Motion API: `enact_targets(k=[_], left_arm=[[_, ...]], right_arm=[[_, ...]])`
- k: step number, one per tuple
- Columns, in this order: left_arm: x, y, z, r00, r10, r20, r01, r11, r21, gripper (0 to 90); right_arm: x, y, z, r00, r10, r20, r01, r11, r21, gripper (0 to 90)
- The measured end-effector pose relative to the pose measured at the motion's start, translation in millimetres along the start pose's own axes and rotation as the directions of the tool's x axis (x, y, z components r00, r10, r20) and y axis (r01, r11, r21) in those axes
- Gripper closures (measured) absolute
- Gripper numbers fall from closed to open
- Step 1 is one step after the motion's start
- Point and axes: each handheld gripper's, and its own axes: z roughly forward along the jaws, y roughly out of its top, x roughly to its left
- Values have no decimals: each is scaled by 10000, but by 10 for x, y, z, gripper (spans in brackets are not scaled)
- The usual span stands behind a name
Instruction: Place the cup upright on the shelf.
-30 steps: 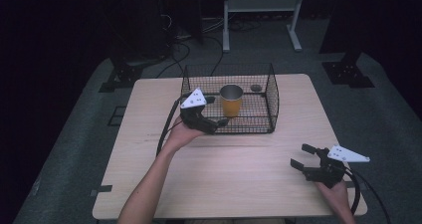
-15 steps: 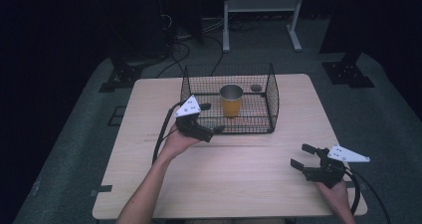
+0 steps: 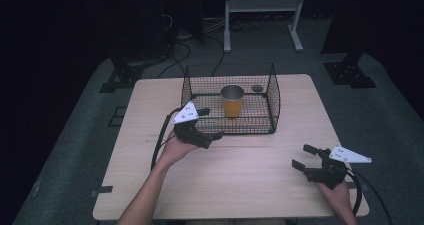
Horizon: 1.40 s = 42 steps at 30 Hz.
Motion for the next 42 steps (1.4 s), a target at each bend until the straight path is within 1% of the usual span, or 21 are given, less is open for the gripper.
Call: enact_targets(k=[4, 6, 8, 11, 13, 15, 18, 23, 27, 31, 33, 36, 42], left_arm=[[-21, -45, -34, 10000, -32, -71, 32, 10000, -9, 24], [-32, -65, -53, 9999, -123, -31, 123, 9999, -87, 24], [-49, -79, -71, 10000, -86, -28, 85, 9999, -99, 24], [-65, -89, -98, 10000, -40, -40, 40, 10000, 5, 24], [-77, -99, -121, 10000, -15, -99, 14, 10000, -69, 24], [-87, -115, -143, 9999, -79, -81, 78, 9999, -128, 24], [-112, -141, -169, 9999, -63, -89, 62, 9999, -141, 24], [-165, -185, -221, 9999, -123, -100, 119, 9994, -319, 24], [-196, -213, -252, 9999, -89, -124, 86, 9997, -248, 24], [-222, -236, -288, 9998, -105, -142, 101, 9995, -308, 24], [-230, -247, -302, 9998, -174, -90, 172, 9994, -289, 24], [-250, -267, -316, 9998, -115, -173, 110, 9994, -317, 24], [-281, -335, -347, 9995, -282, -149, 277, 9991, -329, 24]], right_arm=[[0, 0, 0, 10000, -1, 8, 1, 10000, -2, 156], [0, 0, 0, 10000, -4, 11, 4, 10000, -3, 156], [0, 0, 0, 10000, -5, 22, 5, 10000, -1, 156], [1, 0, 0, 10000, 2, 31, -2, 10000, 0, 156], [1, 0, 0, 10000, 12, 33, -12, 10000, 1, 156], [1, 0, 0, 10000, 10, 42, -10, 10000, 1, 156], [1, 0, 0, 10000, 27, 51, -27, 10000, 3, 156], [-2, 0, -4, 10000, 49, 79, -49, 10000, -13, 156], [-2, -1, -4, 10000, 38, 85, -38, 10000, -16, 155], [-2, -1, -4, 10000, 43, 90, -43, 10000, -19, 156], [-2, -1, -4, 9999, 39, 94, -39, 10000, -17, 156], [-3, -1, -4, 10000, 35, 93, -35, 10000, -20, 156], [-3, -2, -5, 9999, 50, 87, -50, 10000, -18, 156]])
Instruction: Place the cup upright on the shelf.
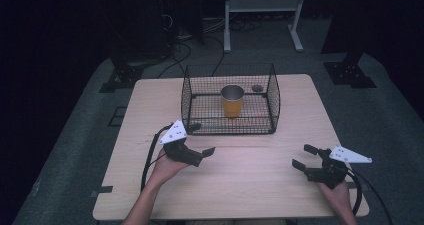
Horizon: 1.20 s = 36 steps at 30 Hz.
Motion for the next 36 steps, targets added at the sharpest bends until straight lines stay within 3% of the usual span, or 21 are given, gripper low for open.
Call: enact_targets(k=[24, 31, 34, 36], left_arm=[[-111, -186, -130, 9996, -219, -174, 219, 9998, -30, 24], [-132, -256, -183, 9988, -242, -416, 237, 9996, -132, 24], [-152, -297, -213, 9971, -220, -729, 208, 9996, -172, 24], [-166, -329, -228, 9967, -385, -717, 362, 9988, -326, 24]], right_arm=[[-4, 0, -1, 10000, 8, -20, -8, 10000, -15, 156], [-7, 0, -1, 10000, 1, -15, -1, 10000, -12, 155], [-6, 0, -1, 10000, -1, -24, 1, 10000, -7, 156], [-8, 0, -2, 10000, 17, -26, -17, 10000, -7, 156]])
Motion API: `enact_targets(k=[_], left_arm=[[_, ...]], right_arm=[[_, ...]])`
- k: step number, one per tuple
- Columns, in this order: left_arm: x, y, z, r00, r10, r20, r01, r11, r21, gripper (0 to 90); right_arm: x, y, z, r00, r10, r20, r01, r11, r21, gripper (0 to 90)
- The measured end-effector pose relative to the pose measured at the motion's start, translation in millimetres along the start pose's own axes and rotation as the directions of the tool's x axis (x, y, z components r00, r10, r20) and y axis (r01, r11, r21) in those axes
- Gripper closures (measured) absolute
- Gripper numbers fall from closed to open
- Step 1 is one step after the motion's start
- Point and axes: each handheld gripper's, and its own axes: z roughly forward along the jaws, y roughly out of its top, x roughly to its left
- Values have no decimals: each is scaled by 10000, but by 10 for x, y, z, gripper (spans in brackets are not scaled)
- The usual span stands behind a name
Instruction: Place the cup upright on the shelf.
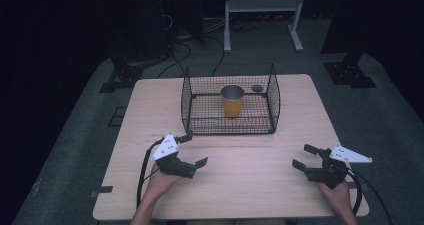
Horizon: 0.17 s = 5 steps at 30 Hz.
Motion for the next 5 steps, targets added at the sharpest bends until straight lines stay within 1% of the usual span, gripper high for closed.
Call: enact_targets(k=[5], left_arm=[[-21, -43, -27, 9999, -124, -102, 125, 9999, 87, 24]], right_arm=[[2, 1, 2, 10000, -36, -9, 36, 10000, 7, 155]])
